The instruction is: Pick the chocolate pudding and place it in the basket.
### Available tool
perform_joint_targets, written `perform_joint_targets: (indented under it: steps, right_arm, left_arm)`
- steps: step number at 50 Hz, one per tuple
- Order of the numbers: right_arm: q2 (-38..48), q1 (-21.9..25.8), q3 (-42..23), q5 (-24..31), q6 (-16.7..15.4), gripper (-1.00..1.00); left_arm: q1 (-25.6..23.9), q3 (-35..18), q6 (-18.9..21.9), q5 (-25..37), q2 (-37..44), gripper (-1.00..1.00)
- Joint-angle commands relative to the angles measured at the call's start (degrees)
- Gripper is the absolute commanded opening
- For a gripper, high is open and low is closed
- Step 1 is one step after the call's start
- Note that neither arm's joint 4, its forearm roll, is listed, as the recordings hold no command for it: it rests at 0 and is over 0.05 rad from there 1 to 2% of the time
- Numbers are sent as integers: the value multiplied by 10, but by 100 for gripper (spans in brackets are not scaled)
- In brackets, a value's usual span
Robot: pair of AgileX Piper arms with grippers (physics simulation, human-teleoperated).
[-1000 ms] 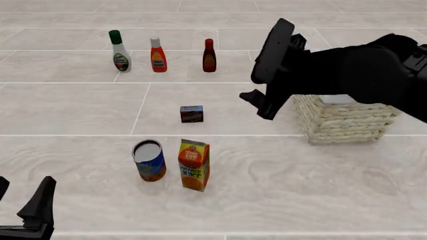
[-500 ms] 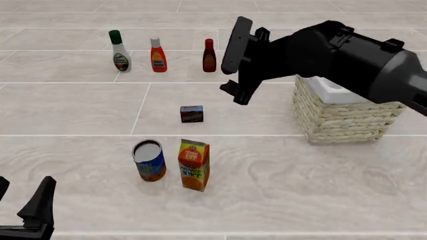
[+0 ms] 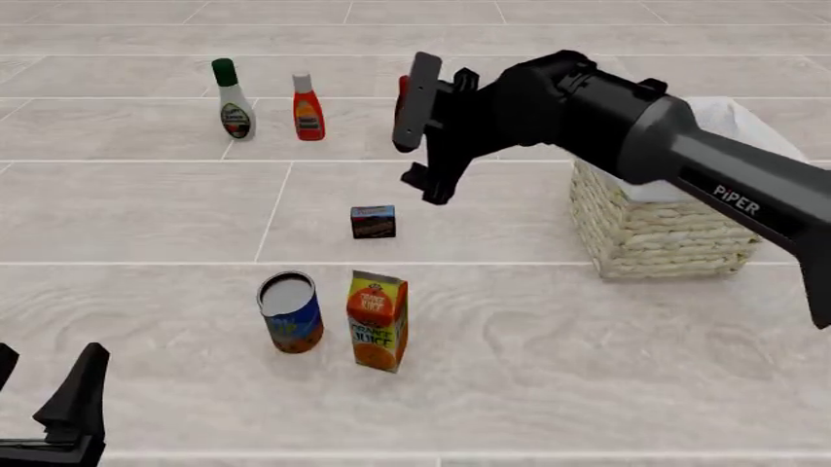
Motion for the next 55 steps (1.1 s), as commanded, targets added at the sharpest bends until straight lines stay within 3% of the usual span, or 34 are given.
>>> perform_joint_targets:
  steps: [1, 55]
  right_arm:
    - [47, 2, -48, 16, -3, 100]
    - [289, -9, -292, 90, -23, 100]
  left_arm:
    - [-4, -1, 0, 2, -1, 100]
    - [-4, -1, 0, 2, -1, 100]
